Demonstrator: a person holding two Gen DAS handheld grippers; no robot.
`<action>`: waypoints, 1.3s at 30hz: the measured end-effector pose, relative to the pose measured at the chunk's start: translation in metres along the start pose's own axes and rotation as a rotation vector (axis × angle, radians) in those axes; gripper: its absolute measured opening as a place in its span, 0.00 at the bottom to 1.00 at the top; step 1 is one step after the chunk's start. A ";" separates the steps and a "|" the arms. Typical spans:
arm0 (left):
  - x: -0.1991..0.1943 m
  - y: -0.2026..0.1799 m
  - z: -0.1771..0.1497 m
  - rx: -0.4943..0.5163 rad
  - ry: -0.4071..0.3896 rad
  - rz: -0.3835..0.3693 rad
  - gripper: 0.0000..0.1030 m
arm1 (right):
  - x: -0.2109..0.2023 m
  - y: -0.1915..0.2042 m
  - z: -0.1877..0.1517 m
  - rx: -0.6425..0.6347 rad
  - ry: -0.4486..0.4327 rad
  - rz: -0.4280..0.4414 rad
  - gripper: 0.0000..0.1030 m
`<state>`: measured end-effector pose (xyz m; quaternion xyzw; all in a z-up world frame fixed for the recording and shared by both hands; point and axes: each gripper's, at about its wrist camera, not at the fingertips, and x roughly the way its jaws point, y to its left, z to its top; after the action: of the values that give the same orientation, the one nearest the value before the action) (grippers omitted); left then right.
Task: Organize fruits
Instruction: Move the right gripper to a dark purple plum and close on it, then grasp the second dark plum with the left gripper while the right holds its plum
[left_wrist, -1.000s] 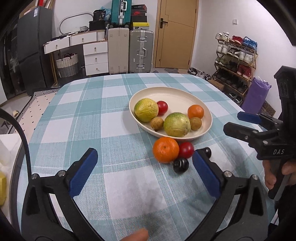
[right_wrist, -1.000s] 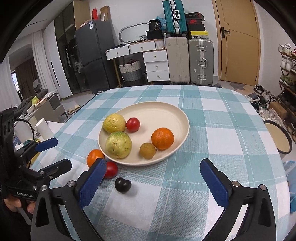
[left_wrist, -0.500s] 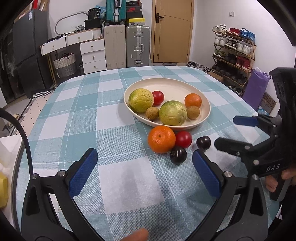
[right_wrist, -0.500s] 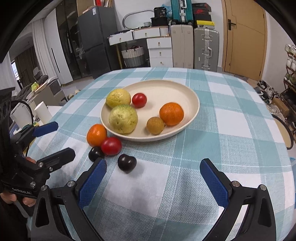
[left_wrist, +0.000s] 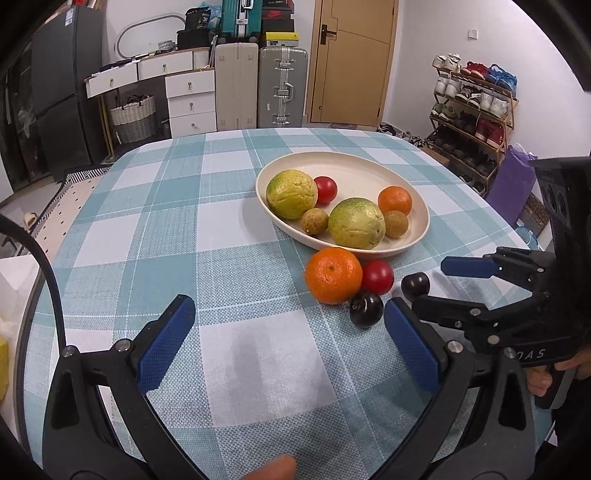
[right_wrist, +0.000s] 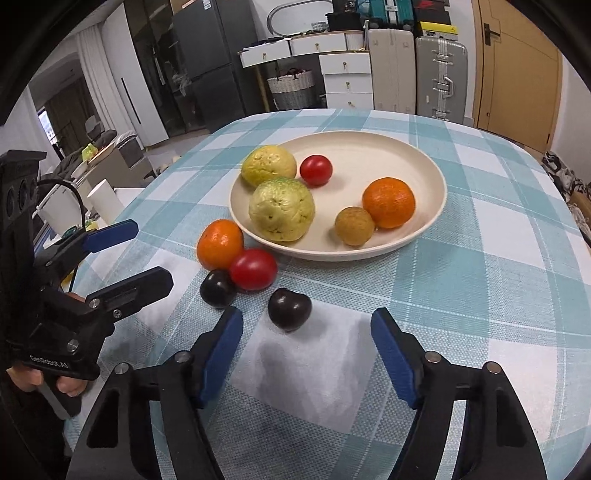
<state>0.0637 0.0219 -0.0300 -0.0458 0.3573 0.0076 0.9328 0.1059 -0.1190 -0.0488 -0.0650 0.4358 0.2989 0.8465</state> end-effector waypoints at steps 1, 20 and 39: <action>0.000 0.000 0.000 -0.001 0.000 -0.001 0.99 | 0.001 0.001 0.000 0.000 0.001 -0.001 0.70; 0.003 0.001 0.000 -0.004 0.005 0.002 0.99 | 0.009 0.016 0.003 -0.046 0.011 0.014 0.41; 0.004 0.002 0.000 -0.010 -0.003 -0.002 0.99 | -0.004 0.014 -0.001 -0.040 -0.030 -0.014 0.25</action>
<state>0.0667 0.0236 -0.0332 -0.0505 0.3560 0.0086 0.9331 0.0953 -0.1101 -0.0442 -0.0805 0.4165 0.3028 0.8534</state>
